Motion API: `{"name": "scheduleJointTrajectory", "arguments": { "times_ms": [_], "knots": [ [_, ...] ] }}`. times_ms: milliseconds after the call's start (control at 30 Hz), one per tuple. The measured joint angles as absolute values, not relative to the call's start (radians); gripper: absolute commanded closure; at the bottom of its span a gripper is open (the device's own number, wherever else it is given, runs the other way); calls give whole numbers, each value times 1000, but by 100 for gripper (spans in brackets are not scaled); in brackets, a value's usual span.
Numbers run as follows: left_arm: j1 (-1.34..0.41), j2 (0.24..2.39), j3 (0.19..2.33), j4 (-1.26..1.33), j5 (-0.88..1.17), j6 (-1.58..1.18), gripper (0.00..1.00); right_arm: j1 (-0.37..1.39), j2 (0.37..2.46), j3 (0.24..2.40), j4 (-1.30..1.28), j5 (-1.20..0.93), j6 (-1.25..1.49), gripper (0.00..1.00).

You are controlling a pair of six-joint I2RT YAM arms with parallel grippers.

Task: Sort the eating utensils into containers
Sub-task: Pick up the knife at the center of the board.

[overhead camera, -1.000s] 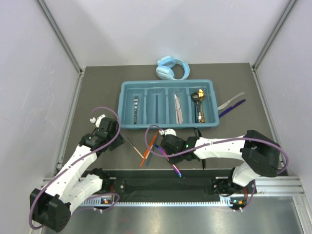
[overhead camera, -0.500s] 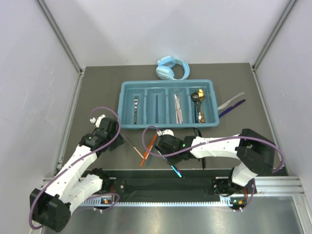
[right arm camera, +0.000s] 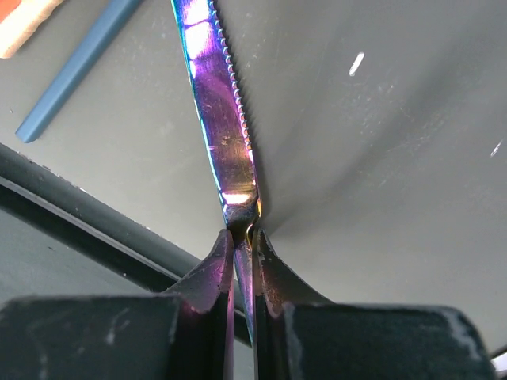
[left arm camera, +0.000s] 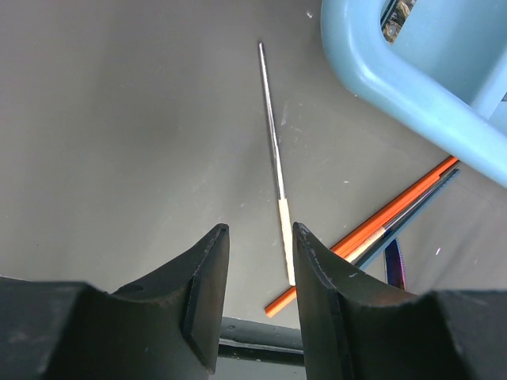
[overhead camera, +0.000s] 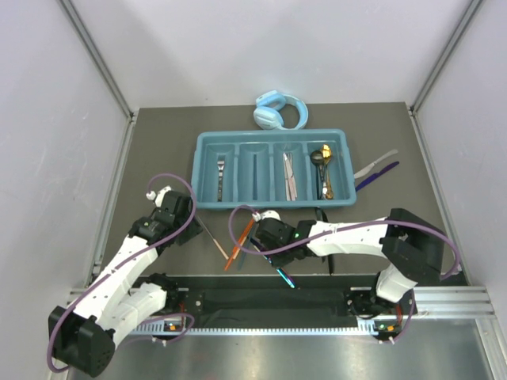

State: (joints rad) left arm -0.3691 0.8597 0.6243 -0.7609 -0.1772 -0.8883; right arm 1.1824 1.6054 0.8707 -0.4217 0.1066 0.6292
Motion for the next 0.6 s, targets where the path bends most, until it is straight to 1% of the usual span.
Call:
{"name": "scheduleJointTrajectory", "arguments": {
  "times_ms": [267, 600],
  "knots": [
    [-369, 860, 624, -761, -177, -888, 57, 1180, 1578, 837, -395, 125, 669, 100],
    [-369, 860, 624, -761, -177, -888, 57, 1087, 1513, 750, -331, 90, 784, 100]
  ]
}}
